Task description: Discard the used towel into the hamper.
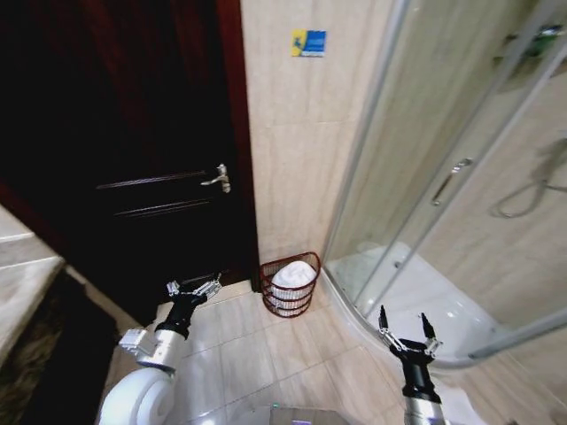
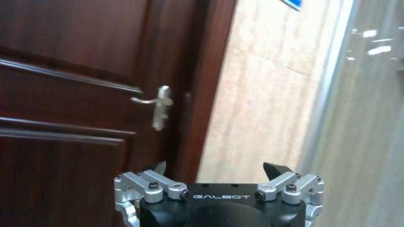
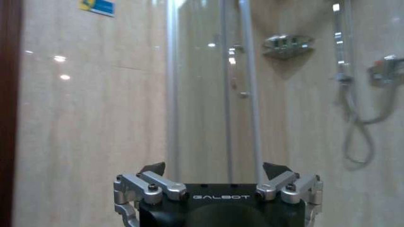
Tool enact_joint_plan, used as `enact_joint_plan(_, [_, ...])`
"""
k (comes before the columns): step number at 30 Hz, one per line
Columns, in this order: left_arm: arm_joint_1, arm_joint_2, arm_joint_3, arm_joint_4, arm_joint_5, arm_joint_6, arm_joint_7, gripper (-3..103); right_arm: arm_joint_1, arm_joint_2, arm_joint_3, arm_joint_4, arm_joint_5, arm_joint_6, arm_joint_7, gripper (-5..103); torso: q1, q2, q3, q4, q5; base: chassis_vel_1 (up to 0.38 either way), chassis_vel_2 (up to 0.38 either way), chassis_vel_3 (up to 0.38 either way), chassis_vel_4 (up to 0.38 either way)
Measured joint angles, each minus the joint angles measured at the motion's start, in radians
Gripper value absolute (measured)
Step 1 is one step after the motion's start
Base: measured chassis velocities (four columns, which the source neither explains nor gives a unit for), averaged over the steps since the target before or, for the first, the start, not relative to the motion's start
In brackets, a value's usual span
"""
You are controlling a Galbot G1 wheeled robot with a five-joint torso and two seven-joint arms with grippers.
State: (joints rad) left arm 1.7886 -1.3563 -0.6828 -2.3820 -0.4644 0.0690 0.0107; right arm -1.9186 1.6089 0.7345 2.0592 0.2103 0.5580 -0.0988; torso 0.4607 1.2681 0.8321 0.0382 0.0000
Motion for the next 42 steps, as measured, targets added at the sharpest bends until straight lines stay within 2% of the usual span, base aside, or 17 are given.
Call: enact_joint_plan(42, [0.000, 0.000, 0.000, 0.000, 0.000, 0.000, 0.000, 100, 0.016, -0.001, 0.010, -0.027, 0.000, -0.002, 0.024, 100, 0.000, 0.000, 0.000, 0.0001, 0.0001, -0.128, -0.126, -0.127, -0.123])
